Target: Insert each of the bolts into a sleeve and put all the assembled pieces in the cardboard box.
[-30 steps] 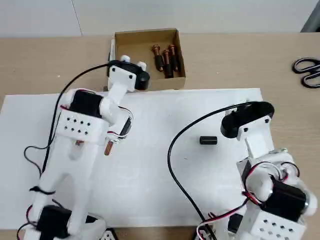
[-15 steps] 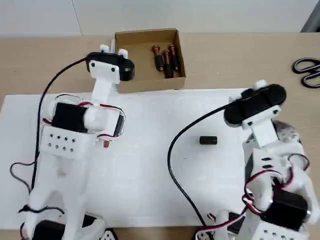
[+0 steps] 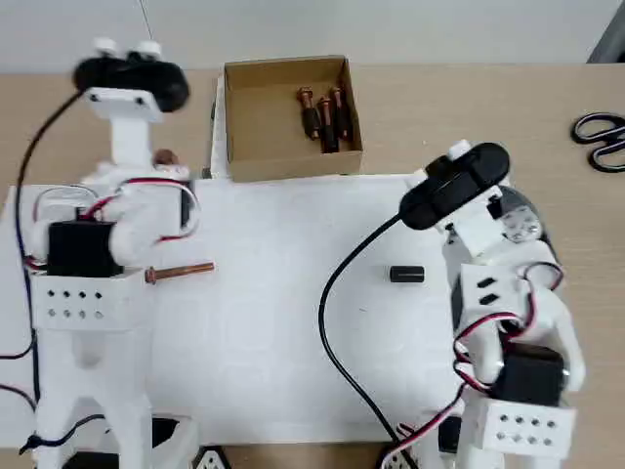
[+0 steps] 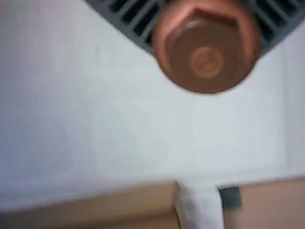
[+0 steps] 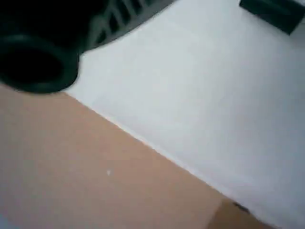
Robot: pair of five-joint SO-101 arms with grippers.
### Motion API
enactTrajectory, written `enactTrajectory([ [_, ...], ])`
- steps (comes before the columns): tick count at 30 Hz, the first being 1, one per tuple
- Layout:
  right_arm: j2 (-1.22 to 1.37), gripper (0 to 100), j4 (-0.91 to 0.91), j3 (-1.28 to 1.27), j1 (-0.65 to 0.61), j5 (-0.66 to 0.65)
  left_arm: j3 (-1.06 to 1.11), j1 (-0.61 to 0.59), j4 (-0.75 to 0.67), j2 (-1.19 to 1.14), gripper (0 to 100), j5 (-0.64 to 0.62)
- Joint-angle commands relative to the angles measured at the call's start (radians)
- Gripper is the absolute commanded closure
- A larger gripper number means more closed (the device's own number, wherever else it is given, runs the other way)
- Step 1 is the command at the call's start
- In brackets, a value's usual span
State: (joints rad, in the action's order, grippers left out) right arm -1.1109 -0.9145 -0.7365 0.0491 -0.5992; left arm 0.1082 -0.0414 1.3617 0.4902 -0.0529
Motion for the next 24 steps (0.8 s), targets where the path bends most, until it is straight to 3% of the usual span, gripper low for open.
enactTrajectory([
  [1,0.001,99.6,0.125,-0.021,-0.048,0.218,-0.045,-0.028,-0.144,0.041,99,-0.011],
  [3,0.001,99.5,0.151,-0.02,-0.079,0.344,-0.045,-0.038,-0.221,0.048,99,-0.054],
  [8,-0.004,99.6,0.044,0.017,-0.171,0.468,-0.039,-0.032,-0.333,0.158,99,-0.158],
  [14,-0.007,99.6,-0.136,0.041,-0.271,0.606,-0.004,-0.008,-0.336,0.29,99,-0.298],
  [18,-0.007,99.6,-0.236,0.041,-0.374,0.658,0.117,-0.008,-0.359,0.427,99,-0.393],
  [24,-0.008,99.6,-0.341,0.041,-0.444,0.663,0.47,-0.008,-0.502,0.72,99,-0.4],
])
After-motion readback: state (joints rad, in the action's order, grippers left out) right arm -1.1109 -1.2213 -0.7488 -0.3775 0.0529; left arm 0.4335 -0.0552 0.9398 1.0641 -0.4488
